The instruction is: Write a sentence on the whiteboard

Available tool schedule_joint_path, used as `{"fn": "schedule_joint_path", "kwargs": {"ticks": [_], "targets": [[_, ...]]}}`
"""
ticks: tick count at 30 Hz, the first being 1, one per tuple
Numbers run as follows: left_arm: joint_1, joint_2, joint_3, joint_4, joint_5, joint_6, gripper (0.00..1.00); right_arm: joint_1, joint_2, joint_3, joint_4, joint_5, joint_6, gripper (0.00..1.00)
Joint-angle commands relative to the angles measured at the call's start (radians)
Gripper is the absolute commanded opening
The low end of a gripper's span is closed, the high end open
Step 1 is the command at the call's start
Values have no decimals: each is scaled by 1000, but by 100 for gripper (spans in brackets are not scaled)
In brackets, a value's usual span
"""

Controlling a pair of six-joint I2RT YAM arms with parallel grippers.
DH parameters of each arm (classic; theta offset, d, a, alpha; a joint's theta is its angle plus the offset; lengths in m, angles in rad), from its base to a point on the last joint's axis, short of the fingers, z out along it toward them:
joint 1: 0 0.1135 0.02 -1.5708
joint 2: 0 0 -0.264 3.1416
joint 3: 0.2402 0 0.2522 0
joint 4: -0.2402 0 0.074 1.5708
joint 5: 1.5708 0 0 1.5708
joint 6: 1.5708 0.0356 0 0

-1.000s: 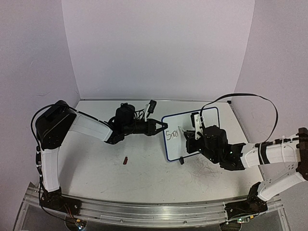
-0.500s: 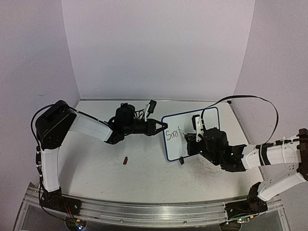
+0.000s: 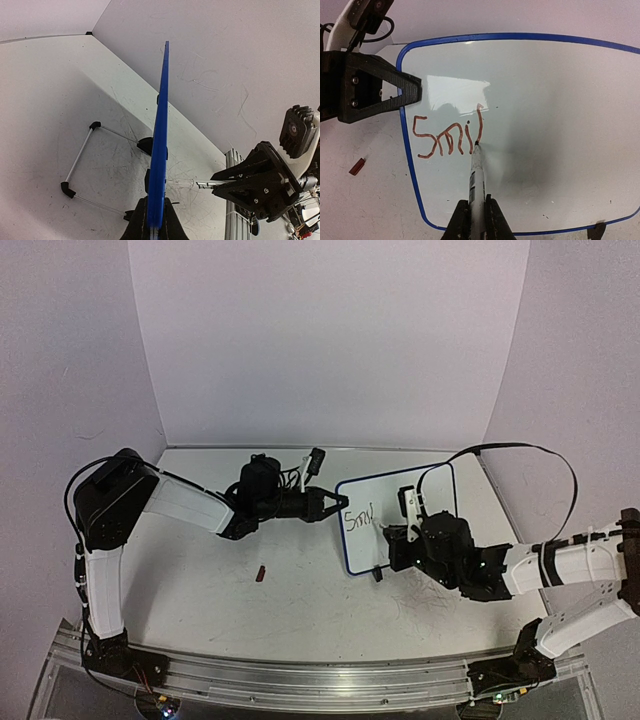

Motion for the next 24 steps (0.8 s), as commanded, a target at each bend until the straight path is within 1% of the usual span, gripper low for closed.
{"fn": "schedule_joint_path", "kwargs": {"ticks": [1, 13, 18, 24], "targets": [[2, -47, -5, -28, -10, 23, 0, 9, -9, -10, -40, 3, 35, 0], [2, -55, -12, -29, -11, 23, 0, 13, -28, -9, -73, 40, 64, 0], [2, -57, -12, -29, -13, 23, 0, 13, -95, -39, -11, 18, 41, 0], [3, -53, -4, -30, -9, 21, 0, 14, -71, -21, 27, 12, 24, 0]]}}
